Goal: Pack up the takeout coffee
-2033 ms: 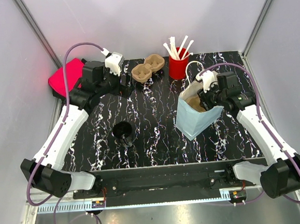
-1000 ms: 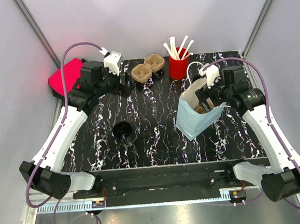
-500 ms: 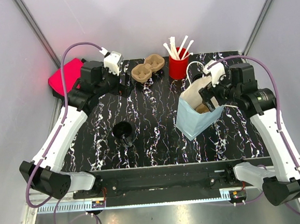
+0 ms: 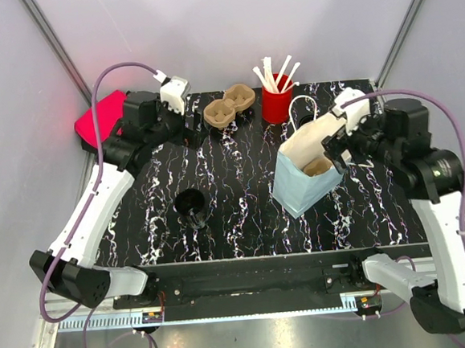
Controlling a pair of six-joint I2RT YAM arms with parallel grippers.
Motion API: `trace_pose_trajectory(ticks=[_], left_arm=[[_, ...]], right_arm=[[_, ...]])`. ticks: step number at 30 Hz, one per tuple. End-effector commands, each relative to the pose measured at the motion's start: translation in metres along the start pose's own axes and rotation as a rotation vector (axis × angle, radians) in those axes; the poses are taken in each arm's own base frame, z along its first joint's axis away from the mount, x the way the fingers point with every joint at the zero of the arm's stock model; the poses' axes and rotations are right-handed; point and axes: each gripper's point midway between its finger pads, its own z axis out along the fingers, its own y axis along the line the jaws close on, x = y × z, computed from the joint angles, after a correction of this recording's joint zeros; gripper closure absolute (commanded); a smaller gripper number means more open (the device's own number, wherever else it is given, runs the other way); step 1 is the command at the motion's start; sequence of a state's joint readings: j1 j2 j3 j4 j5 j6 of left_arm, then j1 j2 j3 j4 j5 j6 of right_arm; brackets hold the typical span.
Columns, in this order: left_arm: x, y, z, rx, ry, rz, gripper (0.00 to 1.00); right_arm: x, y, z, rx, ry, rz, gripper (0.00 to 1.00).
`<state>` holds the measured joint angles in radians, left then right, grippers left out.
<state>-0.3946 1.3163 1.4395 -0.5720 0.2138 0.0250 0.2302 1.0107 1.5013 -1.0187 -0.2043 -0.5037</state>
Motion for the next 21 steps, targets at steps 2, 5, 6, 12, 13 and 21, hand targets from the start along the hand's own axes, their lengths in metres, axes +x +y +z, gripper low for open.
trace_pose_trajectory(ticks=[2,5,6,12,13,21], left_arm=[[-0.042,-0.022,-0.001,0.084,-0.083,0.057,0.01],[-0.054,-0.038,0.008,0.119,-0.09,0.09,0.01],[-0.057,-0.046,0.01,0.139,-0.093,0.102,0.01],[-0.089,-0.078,0.037,0.246,-0.126,0.129,0.01],[-0.102,-0.082,0.037,0.258,-0.15,0.131,0.01],[-0.098,-0.127,0.083,0.407,-0.09,0.126,0.01]], right_arm=[[-0.038,-0.008,-0.05,0.078,-0.157,-0.083,0.0],[-0.044,-0.009,-0.07,0.109,-0.189,-0.111,0.0],[-0.044,-0.008,-0.075,0.112,-0.193,-0.12,0.0],[-0.03,-0.001,-0.088,0.111,-0.178,-0.151,0.01],[-0.027,0.001,-0.092,0.115,-0.182,-0.157,0.02],[0.006,0.015,-0.08,0.06,-0.102,-0.183,0.04]])
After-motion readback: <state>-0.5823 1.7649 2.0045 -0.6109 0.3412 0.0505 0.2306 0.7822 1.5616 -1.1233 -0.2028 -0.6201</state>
